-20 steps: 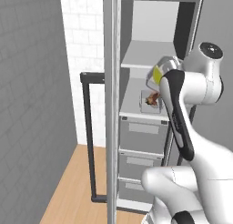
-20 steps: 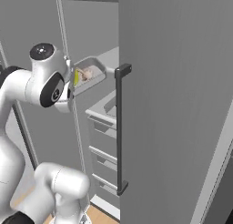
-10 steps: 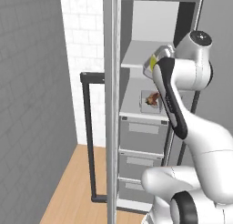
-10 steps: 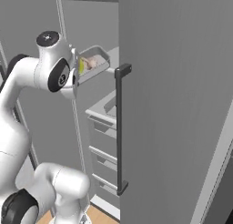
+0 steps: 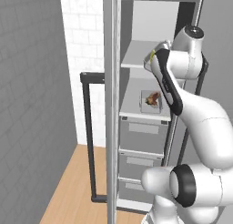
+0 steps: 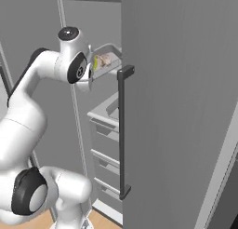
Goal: Take the meat container that has the steak and place it on the second highest rack of the freezer. Then take the vegetable container that has the garlic and lemon wedge and place it on the highest rack of the freezer.
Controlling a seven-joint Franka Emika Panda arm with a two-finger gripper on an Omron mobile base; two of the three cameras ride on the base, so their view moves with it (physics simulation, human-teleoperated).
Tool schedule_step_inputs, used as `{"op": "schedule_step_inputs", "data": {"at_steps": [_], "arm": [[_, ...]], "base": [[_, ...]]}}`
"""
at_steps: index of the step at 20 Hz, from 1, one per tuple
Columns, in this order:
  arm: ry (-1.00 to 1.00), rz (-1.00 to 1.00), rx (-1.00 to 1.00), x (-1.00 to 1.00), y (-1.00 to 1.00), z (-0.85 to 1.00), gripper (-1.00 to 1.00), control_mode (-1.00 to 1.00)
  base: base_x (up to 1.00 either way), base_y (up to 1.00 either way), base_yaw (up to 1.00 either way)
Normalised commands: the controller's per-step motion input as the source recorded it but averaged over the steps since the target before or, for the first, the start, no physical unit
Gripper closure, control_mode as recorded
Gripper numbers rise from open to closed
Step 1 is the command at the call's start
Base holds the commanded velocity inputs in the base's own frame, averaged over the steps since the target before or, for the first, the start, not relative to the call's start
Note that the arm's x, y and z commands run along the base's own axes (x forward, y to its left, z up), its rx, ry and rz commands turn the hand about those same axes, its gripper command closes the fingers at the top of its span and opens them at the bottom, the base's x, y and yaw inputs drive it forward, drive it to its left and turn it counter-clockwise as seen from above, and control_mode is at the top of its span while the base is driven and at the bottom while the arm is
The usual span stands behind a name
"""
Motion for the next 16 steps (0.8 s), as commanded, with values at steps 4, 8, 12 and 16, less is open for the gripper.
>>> {"op": "schedule_step_inputs", "data": {"at_steps": [4,8,12,16], "arm": [[0.0,0.0,0.0,0.47,-0.43,0.0,1.0,-1.0],[0.01,0.0,0.0,0.49,-0.29,0.0,1.0,-1.0],[0.06,0.0,0.0,0.57,-0.01,0.0,1.0,-1.0],[0.0,0.0,0.0,0.52,0.0,0.0,1.0,-1.0]], "base": [[0.0,0.0,0.0],[0.0,0.0,0.0],[0.0,0.0,0.0],[0.0,0.0,0.0]]}}
